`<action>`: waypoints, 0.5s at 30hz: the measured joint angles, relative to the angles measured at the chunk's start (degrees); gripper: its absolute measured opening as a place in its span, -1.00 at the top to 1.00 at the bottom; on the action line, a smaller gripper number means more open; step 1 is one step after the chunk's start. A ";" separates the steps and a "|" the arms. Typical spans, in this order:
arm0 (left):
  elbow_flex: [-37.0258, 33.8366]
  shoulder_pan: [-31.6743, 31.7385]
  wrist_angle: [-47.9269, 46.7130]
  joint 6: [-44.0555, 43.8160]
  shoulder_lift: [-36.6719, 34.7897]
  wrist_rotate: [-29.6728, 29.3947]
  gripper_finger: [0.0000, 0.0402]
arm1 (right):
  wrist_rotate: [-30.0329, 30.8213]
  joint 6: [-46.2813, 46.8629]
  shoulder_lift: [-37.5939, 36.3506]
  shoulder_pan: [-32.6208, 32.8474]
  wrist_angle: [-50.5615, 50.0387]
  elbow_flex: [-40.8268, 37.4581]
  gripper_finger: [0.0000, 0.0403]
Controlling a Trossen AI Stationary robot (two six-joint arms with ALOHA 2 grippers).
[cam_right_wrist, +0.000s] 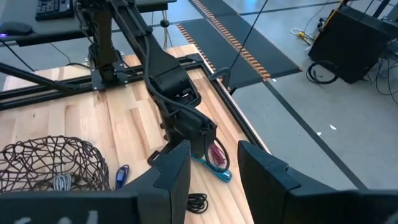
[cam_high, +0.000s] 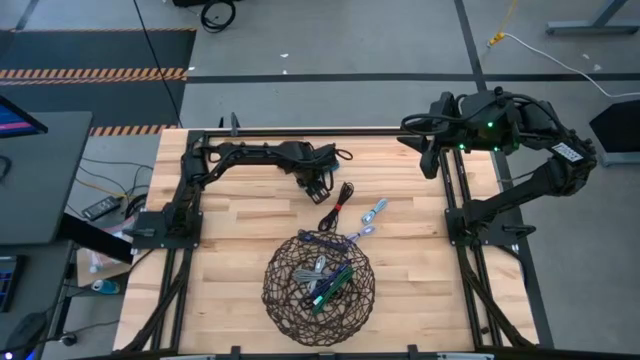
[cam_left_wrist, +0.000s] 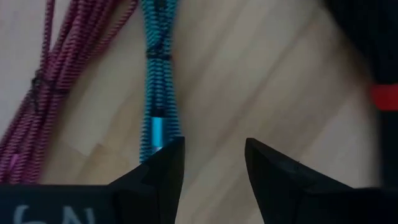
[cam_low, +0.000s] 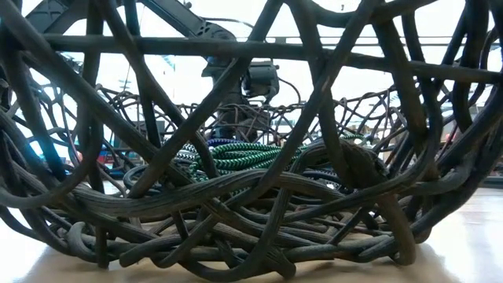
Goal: Pick and place USB-C Cables
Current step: Put the blue charger cable into the wire basket
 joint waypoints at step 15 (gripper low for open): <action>0.15 1.96 -0.17 1.57 0.45 0.38 0.16 | -0.04 -0.17 0.00 0.00 -0.02 0.00 0.31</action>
